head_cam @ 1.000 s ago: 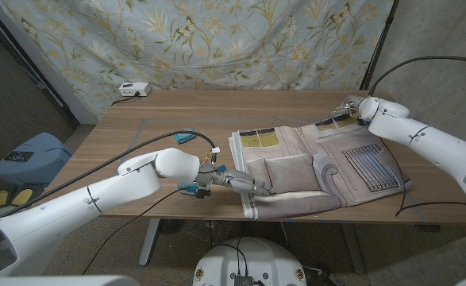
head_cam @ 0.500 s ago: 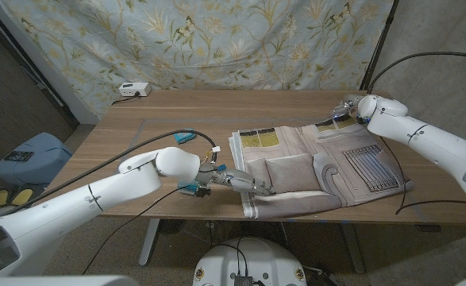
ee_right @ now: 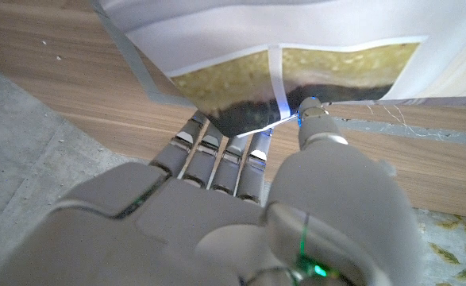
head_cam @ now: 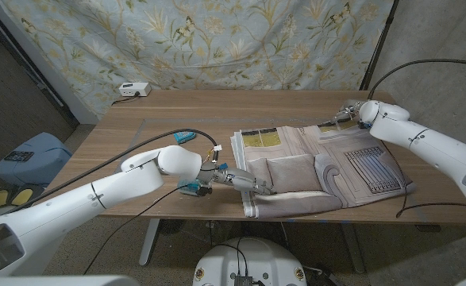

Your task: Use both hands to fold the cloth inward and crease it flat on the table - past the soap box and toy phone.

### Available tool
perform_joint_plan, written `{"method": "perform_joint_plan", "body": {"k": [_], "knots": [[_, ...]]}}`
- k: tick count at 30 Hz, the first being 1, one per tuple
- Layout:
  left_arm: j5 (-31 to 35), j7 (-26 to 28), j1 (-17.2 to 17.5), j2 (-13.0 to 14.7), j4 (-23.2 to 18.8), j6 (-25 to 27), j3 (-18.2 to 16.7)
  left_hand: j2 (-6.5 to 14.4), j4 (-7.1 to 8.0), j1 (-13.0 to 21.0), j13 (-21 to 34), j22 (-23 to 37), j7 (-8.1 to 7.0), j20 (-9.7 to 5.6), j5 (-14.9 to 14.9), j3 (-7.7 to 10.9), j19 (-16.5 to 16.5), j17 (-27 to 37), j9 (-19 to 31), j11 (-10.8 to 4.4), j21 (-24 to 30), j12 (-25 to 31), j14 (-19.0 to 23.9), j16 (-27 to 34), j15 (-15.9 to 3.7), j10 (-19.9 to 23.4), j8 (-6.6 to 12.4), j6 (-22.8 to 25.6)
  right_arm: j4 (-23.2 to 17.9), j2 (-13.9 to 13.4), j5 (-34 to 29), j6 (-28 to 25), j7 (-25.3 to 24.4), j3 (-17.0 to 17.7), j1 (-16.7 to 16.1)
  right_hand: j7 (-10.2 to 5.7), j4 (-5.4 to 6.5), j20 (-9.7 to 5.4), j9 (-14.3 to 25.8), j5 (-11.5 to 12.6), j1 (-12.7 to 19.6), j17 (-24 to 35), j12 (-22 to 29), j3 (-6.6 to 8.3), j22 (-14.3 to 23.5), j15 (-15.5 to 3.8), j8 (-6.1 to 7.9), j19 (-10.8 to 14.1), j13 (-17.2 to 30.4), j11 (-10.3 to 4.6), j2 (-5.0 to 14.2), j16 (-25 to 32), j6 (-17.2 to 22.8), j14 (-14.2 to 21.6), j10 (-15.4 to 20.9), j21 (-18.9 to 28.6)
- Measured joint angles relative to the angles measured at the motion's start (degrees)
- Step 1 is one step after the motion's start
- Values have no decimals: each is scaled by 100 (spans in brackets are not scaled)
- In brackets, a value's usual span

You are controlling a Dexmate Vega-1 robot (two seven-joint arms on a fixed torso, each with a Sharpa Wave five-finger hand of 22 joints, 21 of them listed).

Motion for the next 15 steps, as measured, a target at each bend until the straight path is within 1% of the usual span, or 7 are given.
{"method": "perform_joint_plan", "body": {"k": [2, 5, 6, 7, 9, 12, 15], "knots": [[0, 0, -7, -7, 0, 15, 9, 0, 0, 0, 0, -1, 0, 0, 0, 0, 0, 0, 0, 0, -1, 0, 0, 0, 0, 0, 0, 0, 0, 0, 0, 14, -2, 0, 0, -22, 1, -14, 0, 24, 151, 32, 0, 31, 0, 18, 28, 33, -28, -41, 1, 0, 3, 43, 41, 0], [0, 0, -14, -14, 0, 15, 19, 0, 0, 0, 0, -2, 0, 0, 0, 0, 0, 0, 0, 0, -4, 0, 0, 0, 0, 0, 0, 0, 7, -11, 0, 66, -8, 3, -13, -96, 25, -52, -4, 66, 380, 79, 0, 72, 0, -4, 79, 113, -56, -122, -5, 49, 78, 148, 149, 23], [1, -1, -16, -16, 0, 23, 23, 0, 0, 0, 0, -3, 0, 0, 0, 0, 0, 0, 0, 0, -5, 0, 0, 0, 0, 0, 0, 0, 10, -25, -2, 82, -10, 8, -31, -120, 14, -63, -9, 66, 448, 90, 7, 83, 0, -4, 79, 123, -67, -145, -7, 74, 102, 212, 186, 24], [2, -1, -17, -17, 0, 26, 26, 0, 0, 0, 0, -4, 0, 0, 0, 0, 0, 0, 0, 0, -5, 0, 0, 0, 0, 0, 0, 0, 11, -33, -6, 92, -14, 10, -40, -142, 2, -74, -14, 76, 515, 112, 18, 96, 0, -10, 110, 171, -69, -185, -6, 101, 127, 279, 226, 24], [3, -1, -17, -19, 0, 28, 29, 0, -24, 0, 0, -4, 0, 0, 0, 23, 0, 1, 0, 0, -6, 0, 0, 0, 0, 0, 0, 0, 9, -40, -18, 108, -24, 13, -49, -168, 17, -110, -35, 88, 649, 151, 46, 112, 0, -22, 148, 209, -69, -254, -4, 148, 220, 394, 310, 24], [3, -1, -18, -19, -6, 28, 34, 0, -24, 0, 0, -4, 0, 0, 0, 23, 0, 1, 0, 0, 17, 0, 0, 0, 0, 0, 0, 0, 9, -40, -48, 149, -53, 13, -49, -221, 33, -184, -89, 122, 949, 251, 126, 127, 0, -45, 238, 328, -117, -335, 5, 250, 378, 602, 567, 24], [6, 17, -15, -19, -13, 39, 35, 0, -24, 0, 0, -3, 0, 0, 0, 23, 0, 1, 0, 0, 24, 0, 0, 0, 0, 0, 0, 0, -26, -55, -70, 177, -83, 27, -91, -264, 33, -227, -152, 132, 1247, 375, 202, 127, 0, -64, 325, 438, -169, -504, 19, 325, 542, 794, 887, 24]]}}
